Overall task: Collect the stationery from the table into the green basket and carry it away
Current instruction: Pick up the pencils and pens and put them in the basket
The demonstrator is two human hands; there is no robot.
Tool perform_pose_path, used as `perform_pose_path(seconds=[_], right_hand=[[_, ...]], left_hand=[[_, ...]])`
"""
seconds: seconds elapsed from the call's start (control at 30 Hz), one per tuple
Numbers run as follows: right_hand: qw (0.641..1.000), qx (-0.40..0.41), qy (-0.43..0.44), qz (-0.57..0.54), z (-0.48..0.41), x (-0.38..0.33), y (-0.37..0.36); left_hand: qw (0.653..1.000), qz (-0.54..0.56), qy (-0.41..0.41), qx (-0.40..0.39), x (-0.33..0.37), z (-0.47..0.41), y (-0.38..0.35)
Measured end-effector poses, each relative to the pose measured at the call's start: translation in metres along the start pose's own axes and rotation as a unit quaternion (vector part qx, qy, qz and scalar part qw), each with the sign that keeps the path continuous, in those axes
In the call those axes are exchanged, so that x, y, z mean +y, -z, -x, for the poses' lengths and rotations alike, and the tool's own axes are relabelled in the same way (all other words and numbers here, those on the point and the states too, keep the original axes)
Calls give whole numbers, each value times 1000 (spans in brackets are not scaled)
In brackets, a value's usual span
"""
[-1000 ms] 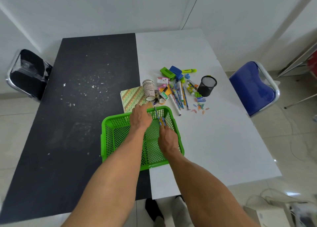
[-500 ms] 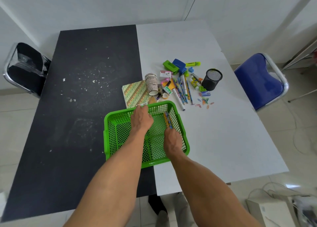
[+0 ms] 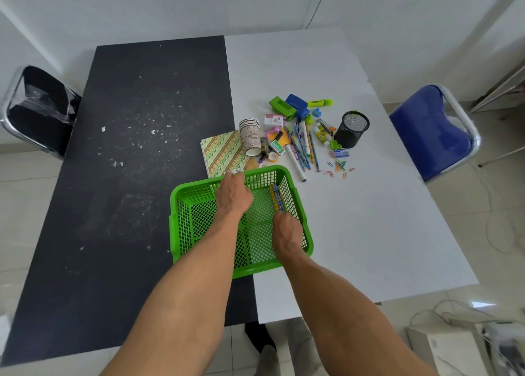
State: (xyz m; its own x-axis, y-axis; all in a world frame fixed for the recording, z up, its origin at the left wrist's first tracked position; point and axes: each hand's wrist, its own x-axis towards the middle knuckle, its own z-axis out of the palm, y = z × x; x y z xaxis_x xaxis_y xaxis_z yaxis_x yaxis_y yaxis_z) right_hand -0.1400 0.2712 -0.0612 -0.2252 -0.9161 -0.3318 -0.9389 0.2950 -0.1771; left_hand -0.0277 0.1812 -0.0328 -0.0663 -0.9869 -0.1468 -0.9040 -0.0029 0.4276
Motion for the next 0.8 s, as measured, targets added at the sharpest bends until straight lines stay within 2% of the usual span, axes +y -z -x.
perform_pose_path(seconds=[0.23, 0.47, 0.63, 0.8], right_hand=[[999, 7, -11, -30, 0, 1, 5], [993, 39, 15, -106, -25, -2, 48], [982, 85, -34, -166, -63, 14, 87], [972, 79, -102, -198, -102, 57, 96]], left_hand=[[1000, -2, -8, -4, 7, -5, 1], [999, -9, -30, 1, 36, -19, 0], [999, -9, -40, 9, 65, -34, -5], [998, 4, -54, 10, 86, -55, -18]])
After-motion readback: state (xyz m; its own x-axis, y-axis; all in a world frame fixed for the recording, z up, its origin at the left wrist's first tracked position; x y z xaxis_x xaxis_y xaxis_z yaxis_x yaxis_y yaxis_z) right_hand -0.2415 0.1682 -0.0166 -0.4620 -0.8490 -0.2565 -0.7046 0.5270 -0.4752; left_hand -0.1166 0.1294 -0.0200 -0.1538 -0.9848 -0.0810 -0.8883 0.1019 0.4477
